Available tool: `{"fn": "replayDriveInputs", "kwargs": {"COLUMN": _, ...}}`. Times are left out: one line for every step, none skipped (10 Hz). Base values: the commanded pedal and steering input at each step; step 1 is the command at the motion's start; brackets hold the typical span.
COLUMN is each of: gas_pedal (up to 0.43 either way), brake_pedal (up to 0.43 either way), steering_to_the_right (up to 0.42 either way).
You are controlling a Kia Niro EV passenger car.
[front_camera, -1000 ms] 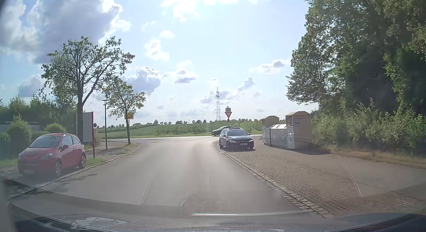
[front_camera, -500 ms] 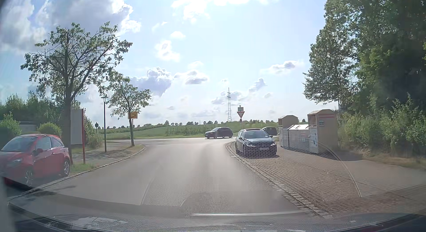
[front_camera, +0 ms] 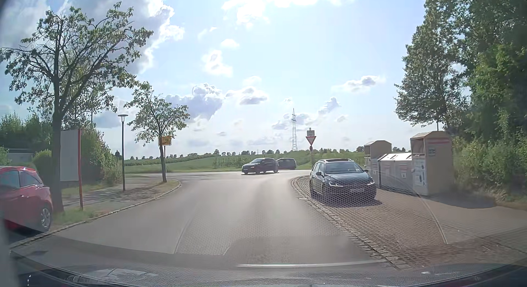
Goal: Follow the waypoints while adhering to traffic rules and regulations
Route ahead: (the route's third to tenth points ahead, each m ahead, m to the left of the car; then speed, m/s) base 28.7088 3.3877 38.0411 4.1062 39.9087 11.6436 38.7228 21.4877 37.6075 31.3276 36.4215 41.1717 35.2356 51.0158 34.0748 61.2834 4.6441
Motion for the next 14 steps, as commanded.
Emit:
{"fn": "replayDriveInputs", "kwargs": {"gas_pedal": 0.039, "brake_pedal": 0.012, "steering_to_the_right": -0.044}}
{"fn": "replayDriveInputs", "kwargs": {"gas_pedal": 0.039, "brake_pedal": 0.012, "steering_to_the_right": -0.041}}
{"fn": "replayDriveInputs", "kwargs": {"gas_pedal": 0.039, "brake_pedal": 0.012, "steering_to_the_right": -0.039}}
{"fn": "replayDriveInputs", "kwargs": {"gas_pedal": 0.039, "brake_pedal": 0.012, "steering_to_the_right": -0.033}}
{"fn": "replayDriveInputs", "kwargs": {"gas_pedal": 0.039, "brake_pedal": 0.012, "steering_to_the_right": -0.025}}
{"fn": "replayDriveInputs", "kwargs": {"gas_pedal": 0.039, "brake_pedal": 0.012, "steering_to_the_right": -0.022}}
{"fn": "replayDriveInputs", "kwargs": {"gas_pedal": 0.039, "brake_pedal": 0.018, "steering_to_the_right": -0.021}}
{"fn": "replayDriveInputs", "kwargs": {"gas_pedal": 0.039, "brake_pedal": 0.012, "steering_to_the_right": -0.021}}
{"fn": "replayDriveInputs", "kwargs": {"gas_pedal": 0.039, "brake_pedal": 0.012, "steering_to_the_right": -0.019}}
{"fn": "replayDriveInputs", "kwargs": {"gas_pedal": 0.039, "brake_pedal": 0.012, "steering_to_the_right": -0.013}}
{"fn": "replayDriveInputs", "kwargs": {"gas_pedal": 0.039, "brake_pedal": 0.018, "steering_to_the_right": -0.009}}
{"fn": "replayDriveInputs", "kwargs": {"gas_pedal": 0.039, "brake_pedal": 0.012, "steering_to_the_right": -0.009}}
{"fn": "replayDriveInputs", "kwargs": {"gas_pedal": 0.039, "brake_pedal": 0.012, "steering_to_the_right": -0.009}}
{"fn": "replayDriveInputs", "kwargs": {"gas_pedal": 0.039, "brake_pedal": 0.018, "steering_to_the_right": -0.008}}
